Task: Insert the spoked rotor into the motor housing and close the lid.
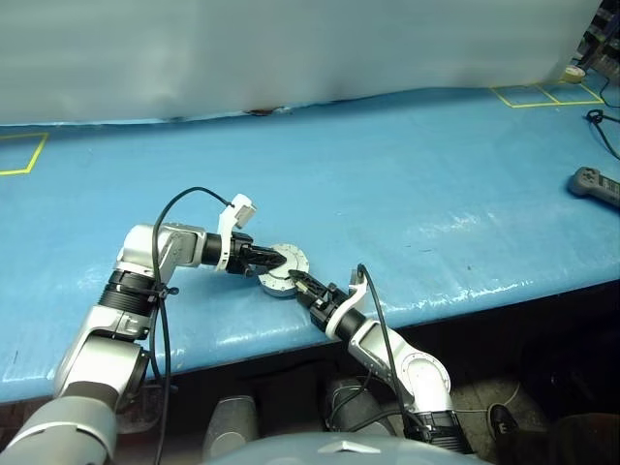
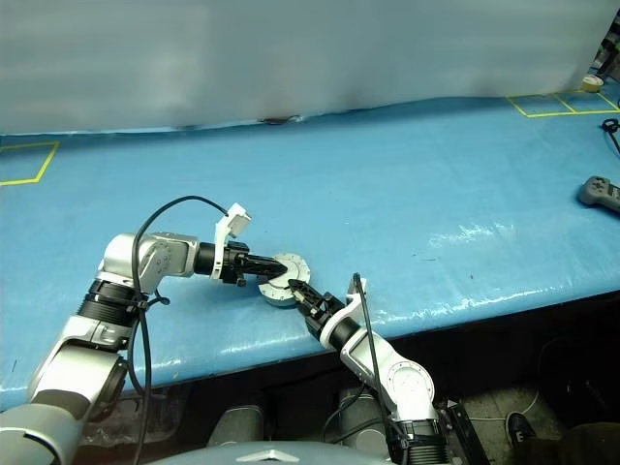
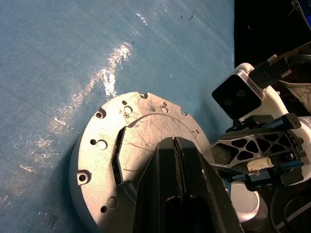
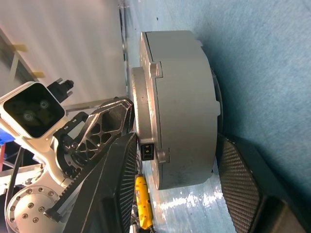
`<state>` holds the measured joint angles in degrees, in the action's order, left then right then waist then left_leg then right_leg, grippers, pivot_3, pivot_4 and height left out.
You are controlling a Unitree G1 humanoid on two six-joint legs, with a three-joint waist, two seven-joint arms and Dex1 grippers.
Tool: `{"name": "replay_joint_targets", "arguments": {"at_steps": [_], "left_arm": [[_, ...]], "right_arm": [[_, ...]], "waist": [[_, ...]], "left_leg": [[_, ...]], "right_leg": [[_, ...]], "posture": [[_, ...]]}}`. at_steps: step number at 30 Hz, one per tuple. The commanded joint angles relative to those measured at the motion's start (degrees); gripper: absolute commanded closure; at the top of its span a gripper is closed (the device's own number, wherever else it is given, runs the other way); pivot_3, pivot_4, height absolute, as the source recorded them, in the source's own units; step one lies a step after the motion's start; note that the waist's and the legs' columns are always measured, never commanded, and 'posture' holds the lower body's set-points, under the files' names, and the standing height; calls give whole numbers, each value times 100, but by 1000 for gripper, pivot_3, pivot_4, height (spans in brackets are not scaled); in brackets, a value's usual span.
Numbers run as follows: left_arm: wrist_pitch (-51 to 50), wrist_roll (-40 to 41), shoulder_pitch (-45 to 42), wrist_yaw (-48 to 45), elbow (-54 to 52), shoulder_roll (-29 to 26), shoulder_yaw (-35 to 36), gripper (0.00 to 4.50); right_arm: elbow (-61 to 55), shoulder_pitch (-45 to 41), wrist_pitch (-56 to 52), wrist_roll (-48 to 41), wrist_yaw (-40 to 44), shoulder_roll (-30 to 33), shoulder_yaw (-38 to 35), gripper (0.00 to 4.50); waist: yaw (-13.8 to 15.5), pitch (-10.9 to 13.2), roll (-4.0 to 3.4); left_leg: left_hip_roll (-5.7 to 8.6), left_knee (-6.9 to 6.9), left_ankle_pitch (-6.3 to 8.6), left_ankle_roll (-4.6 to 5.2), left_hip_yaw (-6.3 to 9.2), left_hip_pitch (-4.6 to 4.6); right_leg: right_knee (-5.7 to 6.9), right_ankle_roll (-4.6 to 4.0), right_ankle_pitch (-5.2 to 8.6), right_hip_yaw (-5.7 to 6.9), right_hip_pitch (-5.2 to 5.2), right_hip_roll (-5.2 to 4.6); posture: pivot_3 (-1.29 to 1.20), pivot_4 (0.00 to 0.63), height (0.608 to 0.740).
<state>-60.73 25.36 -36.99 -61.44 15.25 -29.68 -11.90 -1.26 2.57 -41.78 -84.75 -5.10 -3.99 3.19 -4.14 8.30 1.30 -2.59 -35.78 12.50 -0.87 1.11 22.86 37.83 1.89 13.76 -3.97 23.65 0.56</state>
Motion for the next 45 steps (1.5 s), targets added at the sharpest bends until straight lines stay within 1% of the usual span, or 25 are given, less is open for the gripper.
{"name": "replay_joint_targets", "arguments": {"at_steps": [1, 10, 15, 18, 23, 29, 36, 45], "left_arm": [[-87, -18, 118, 188, 83, 24, 81, 4500], [-107, 386, 45, 565, 78, 276, 958, 4500], [-146, 835, 37, 1010, 42, 559, 1866, 4500], [-178, 1050, 114, 1295, -68, 720, 2275, 4500], [-237, 1531, 380, 1899, -441, 1105, 2971, 4500], [-254, 2254, 906, 2806, -1029, 1762, 3828, 4500], [-96, 3065, 1489, 3634, -1677, 2482, 4322, 4500], [333, 4077, 2422, 4395, -2285, 3258, 4501, 4500]], "right_arm": [[-241, -198, 81, -153, 89, -618, -50, 2410], [-274, -144, 161, -162, 89, -580, -154, 2410], [-314, -83, 196, -167, 115, -567, -230, 2410], [-320, -59, 240, -177, 127, -566, -254, 2410], [-331, -53, 266, -184, 166, -574, -272, 2410], [-380, -44, 308, -265, 268, -582, -290, 2410], [-443, -57, 326, -359, 406, -609, -321, 2410], [-593, -121, 413, -512, 600, -666, -418, 2411]], "waist": [[7, 1, 0], [23, 18, -8], [43, 18, -9], [52, 18, -9], [68, 18, -9], [73, 18, -9], [80, 18, -8], [82, 18, -8]], "left_leg": [[0, 0, 0, 0, 0, 1], [2, -2, 0, 0, 1, 27], [2, -12, 0, 0, 8, 70], [5, -16, 0, 0, 5, 86], [6, -17, 0, 0, 5, 88], [7, -21, 0, 0, 4, 90], [9, -28, 0, 0, 3, 92], [10, -32, 0, 0, 4, 93]], "right_leg": [[0, 0, 0, 0, 0, 0], [-1, 5, -3, 4, 19, 0], [-1, 43, -26, 13, 54, 1], [0, 50, -30, 11, 68, -1], [-1, 51, -32, 12, 68, -2], [0, 55, -34, 11, 68, -3], [-1, 58, -36, 10, 66, -3], [0, 58, -37, 11, 65, -2]], "posture": [[0, 150, 740], [0, 150, 740], [0, 150, 740], [0, 150, 740], [0, 150, 740], [0, 150, 740], [0, 150, 740], [0, 150, 740]]}}
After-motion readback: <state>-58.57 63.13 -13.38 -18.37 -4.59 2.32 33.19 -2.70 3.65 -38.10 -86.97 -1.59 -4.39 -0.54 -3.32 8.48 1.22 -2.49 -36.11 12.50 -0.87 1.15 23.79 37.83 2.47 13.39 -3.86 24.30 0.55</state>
